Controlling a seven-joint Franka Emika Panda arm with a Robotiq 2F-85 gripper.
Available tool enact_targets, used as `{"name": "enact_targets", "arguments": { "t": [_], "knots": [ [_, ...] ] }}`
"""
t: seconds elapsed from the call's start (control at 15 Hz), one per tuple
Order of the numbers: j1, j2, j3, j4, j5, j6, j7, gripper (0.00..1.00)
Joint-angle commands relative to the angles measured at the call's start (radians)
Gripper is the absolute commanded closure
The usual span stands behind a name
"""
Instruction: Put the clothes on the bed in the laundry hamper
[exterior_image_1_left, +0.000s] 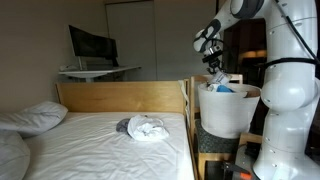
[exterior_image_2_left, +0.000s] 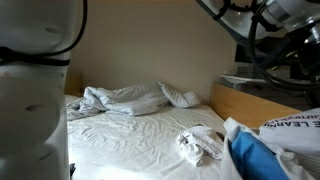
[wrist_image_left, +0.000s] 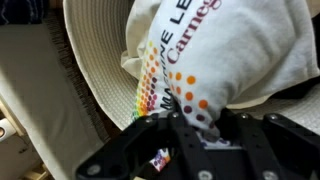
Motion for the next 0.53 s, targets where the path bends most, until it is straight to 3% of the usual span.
{"name": "enact_targets", "arguments": {
  "t": [0.0, 0.47],
  "knots": [
    [-0.022, 0.018, -0.015, -0.013, -0.08, -0.021, 0.01, 0.9],
    [-0.045, 0.072, -0.051, -0.041, -0.18, -0.026, -0.008, 0.9]
  ]
}}
